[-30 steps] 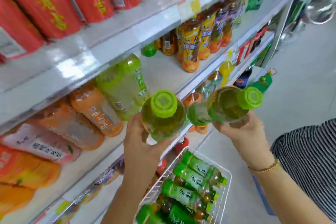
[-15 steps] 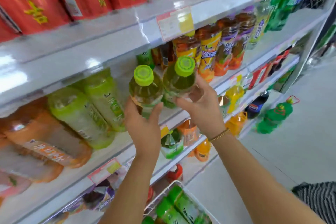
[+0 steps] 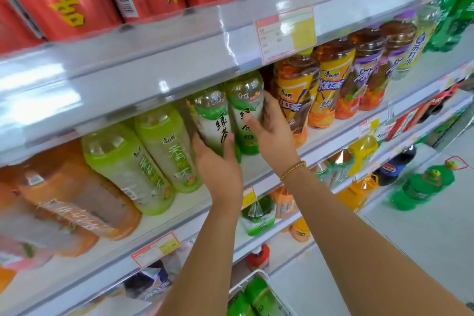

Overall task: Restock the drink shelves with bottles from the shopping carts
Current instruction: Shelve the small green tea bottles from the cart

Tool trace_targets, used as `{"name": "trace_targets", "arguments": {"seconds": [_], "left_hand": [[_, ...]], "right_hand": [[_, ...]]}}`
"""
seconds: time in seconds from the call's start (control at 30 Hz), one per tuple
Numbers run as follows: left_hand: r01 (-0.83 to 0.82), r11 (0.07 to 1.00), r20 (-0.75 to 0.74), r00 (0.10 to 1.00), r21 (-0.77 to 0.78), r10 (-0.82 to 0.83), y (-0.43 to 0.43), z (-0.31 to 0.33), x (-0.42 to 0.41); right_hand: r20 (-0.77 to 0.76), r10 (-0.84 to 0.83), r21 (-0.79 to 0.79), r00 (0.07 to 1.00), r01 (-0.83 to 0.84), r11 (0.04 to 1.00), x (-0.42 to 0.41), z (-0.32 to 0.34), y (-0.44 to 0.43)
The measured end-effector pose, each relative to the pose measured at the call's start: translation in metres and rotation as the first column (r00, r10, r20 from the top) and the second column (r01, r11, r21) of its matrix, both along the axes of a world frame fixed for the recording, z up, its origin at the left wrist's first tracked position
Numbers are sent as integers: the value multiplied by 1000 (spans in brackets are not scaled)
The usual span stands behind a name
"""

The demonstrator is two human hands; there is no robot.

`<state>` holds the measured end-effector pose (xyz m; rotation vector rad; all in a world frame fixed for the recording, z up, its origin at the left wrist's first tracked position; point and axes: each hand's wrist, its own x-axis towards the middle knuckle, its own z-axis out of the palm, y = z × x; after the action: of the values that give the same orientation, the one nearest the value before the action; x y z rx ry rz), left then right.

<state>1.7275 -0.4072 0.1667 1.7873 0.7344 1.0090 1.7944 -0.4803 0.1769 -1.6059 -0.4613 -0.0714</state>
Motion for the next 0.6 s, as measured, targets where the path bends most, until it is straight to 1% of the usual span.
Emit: {"name": "trace_targets", "arguments": {"seconds": [0.07,0.13,0.17,0.2,0.3,0.37,0.43,0.47,0.53,0.57,0.6], "left_hand": [[2,1000,2,1000,18,-2,3,-5,2],[16,1000,-26,1000,25,-15,6,-10,5],[20,1000,-48,999,21,-19,8,-12,7],[22,1000,-71,997,19,-20,11,-13,11],[33,999,-121,992,11,-32,20,-13,24],[41,999,-121,992,-21,-44,26,-12,34],[39,999,-129,991,-25,-42,34,-14,46],[32,999,-160,987,-15,-34,39,-15,53],[6,1000,-273,962,-3,-7,51,-18,64],[-4,1000,-332,943,-10,0,56,-20,69],[-11,1000,-377,926,-22,2,60,-21,71]], "right_hand": [[65,-44,-149,997,53,987,-1,-15,3],[85,-118,-316,989,139,938,-4,-27,7],[79,-148,-343,986,166,925,-3,-31,9],[54,-171,-335,984,179,925,0,-33,13],[-77,-192,-247,978,167,954,12,-27,23],[-120,-178,-246,977,145,958,22,-22,32],[-123,-174,-300,977,130,945,35,-23,41],[-110,-179,-349,978,131,928,43,-25,46],[-83,-190,-466,978,130,875,56,-28,51],[-91,-194,-488,977,126,864,60,-29,52],[-121,-191,-472,974,113,874,62,-28,53]]}}
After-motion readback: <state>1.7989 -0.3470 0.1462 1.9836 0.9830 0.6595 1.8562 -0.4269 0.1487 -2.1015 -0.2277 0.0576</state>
